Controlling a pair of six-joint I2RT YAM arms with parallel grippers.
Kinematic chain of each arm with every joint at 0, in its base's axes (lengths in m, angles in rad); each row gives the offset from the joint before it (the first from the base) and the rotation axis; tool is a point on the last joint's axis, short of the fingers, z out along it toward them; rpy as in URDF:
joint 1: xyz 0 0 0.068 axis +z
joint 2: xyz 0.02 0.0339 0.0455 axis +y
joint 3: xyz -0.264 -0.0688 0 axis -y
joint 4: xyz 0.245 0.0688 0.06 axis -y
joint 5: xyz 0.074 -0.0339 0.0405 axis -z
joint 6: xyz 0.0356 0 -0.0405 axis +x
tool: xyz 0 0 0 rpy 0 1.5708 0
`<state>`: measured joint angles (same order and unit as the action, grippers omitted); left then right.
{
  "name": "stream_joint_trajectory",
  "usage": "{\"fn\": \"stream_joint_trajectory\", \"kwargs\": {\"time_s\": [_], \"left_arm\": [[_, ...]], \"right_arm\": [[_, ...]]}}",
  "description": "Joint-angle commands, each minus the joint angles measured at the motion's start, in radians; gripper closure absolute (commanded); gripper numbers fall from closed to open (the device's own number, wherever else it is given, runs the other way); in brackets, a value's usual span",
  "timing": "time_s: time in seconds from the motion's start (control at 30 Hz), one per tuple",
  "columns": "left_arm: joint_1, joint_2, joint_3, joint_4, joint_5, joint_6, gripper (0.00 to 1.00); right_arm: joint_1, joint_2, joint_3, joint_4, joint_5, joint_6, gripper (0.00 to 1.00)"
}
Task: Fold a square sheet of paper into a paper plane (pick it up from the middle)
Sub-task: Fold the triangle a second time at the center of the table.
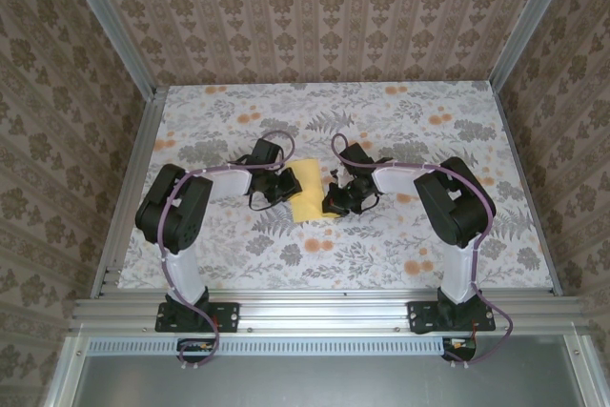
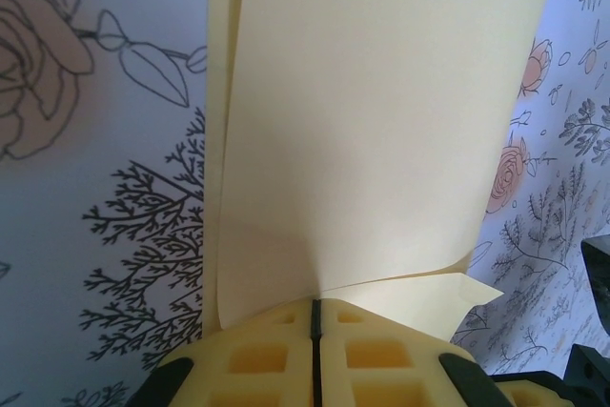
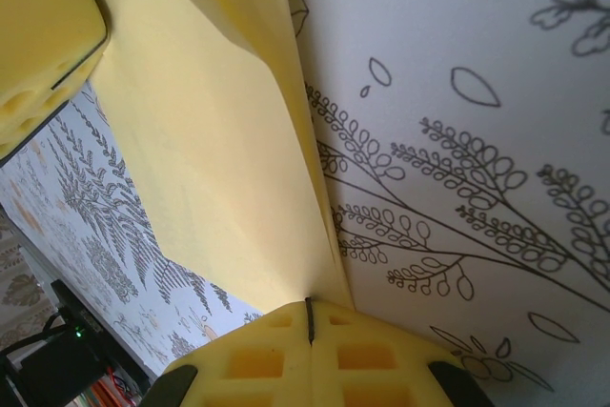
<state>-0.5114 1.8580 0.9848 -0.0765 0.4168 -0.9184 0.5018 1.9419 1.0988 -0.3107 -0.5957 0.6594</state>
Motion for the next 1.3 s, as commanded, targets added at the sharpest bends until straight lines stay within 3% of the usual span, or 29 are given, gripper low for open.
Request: {"fn": "stream_joint_trajectory", "kwargs": {"time_s": [0.0,0.4,0.87,1.27], "left_arm": [[0.034,0.049,-0.046,-0.052,-0.115,0.029,0.92],[0.002,0.066,-0.032,-0.059,-0.107,0.037,0.92],[0.001,0.060,-0.032,-0.063,-0.110,0.033,0.92],[0.000,0.057,-0.032,-0.069,-0.111,0.031,0.92]], "right_arm": [[-0.003,-0.021,-0.001,-0.134,0.078,0.020,0.95],[0.022,-0.115,0.156,-0.089,0.111,-0.003,0.88],[0.059,0.055,0.304,-0.157,0.142,-0.010,0.94],[0.075,0.155,0.348,-0.183,0.072,-0.034,0.96]]}}
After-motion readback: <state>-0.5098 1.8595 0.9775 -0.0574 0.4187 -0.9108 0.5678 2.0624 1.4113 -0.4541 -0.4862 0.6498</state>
